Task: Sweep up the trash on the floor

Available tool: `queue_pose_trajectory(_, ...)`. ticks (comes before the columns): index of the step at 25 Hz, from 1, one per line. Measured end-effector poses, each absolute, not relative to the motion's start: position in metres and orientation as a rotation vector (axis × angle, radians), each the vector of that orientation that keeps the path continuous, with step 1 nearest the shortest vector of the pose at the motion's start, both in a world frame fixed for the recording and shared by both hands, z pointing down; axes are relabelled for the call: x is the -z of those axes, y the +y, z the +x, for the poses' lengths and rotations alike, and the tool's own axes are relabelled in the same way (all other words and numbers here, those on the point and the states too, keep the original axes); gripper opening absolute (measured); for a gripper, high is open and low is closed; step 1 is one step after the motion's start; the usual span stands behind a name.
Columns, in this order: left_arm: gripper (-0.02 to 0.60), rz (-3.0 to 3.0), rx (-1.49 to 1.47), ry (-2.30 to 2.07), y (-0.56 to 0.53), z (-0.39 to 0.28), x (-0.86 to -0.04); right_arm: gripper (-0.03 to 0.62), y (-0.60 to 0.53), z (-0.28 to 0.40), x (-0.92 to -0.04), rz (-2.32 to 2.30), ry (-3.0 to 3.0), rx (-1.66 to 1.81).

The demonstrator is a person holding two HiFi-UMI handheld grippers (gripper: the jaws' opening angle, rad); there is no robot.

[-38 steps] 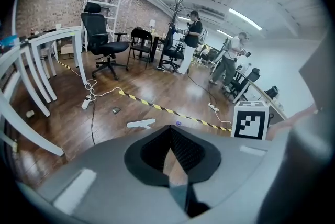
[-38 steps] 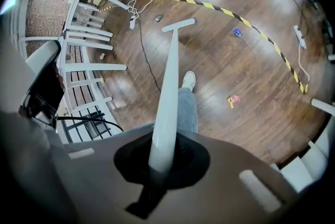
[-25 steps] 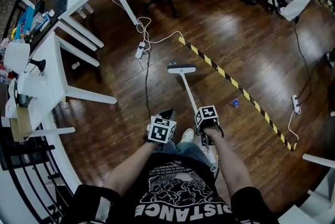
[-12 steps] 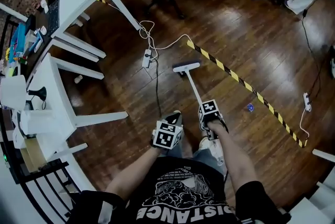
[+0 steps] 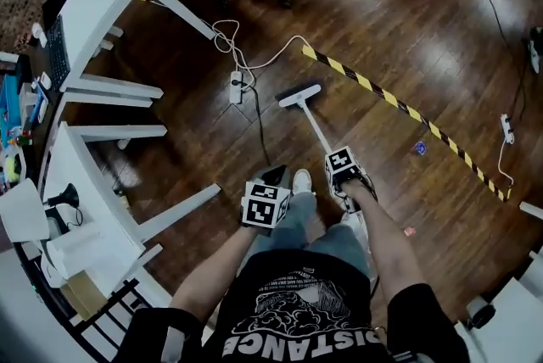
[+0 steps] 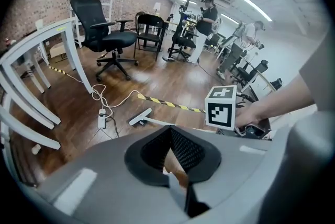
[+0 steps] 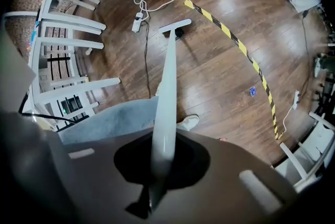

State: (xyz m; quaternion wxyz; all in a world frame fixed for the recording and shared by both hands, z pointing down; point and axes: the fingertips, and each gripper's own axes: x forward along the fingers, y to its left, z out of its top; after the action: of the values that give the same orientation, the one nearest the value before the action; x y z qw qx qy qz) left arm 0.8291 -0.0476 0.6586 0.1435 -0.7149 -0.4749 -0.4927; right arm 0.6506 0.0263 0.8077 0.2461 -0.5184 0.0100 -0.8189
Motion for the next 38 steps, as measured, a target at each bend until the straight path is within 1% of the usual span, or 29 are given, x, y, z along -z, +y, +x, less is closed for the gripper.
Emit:
queue_pose_trajectory(9,0.005,-1.836,1.375,-1.562,-0.008,0.806,-0.673,0.000,0.018,0.607,-0.809,-1.375,-0.035,2.221)
queue_pose_trajectory(17,0.005,-1.725,1.319,-1.649,0.014,0.754,-0.669,0.000,0.014,0.517,-0.807,-1.298,-0.107,2.247)
queue_pose_trajectory(28,0.005,-1.623,1.234,-1.730,0.035,0.629,-0.664,0.000,0.004,0.373,-0.803,-1.247,-0.201,2.175)
queue_pose_trajectory(38,0.005,-1.485,1.155,-1.814,0.035,0.491,-0.649,0.000,-0.022,0.226,-0.788,-1.183,-0.281,2.122)
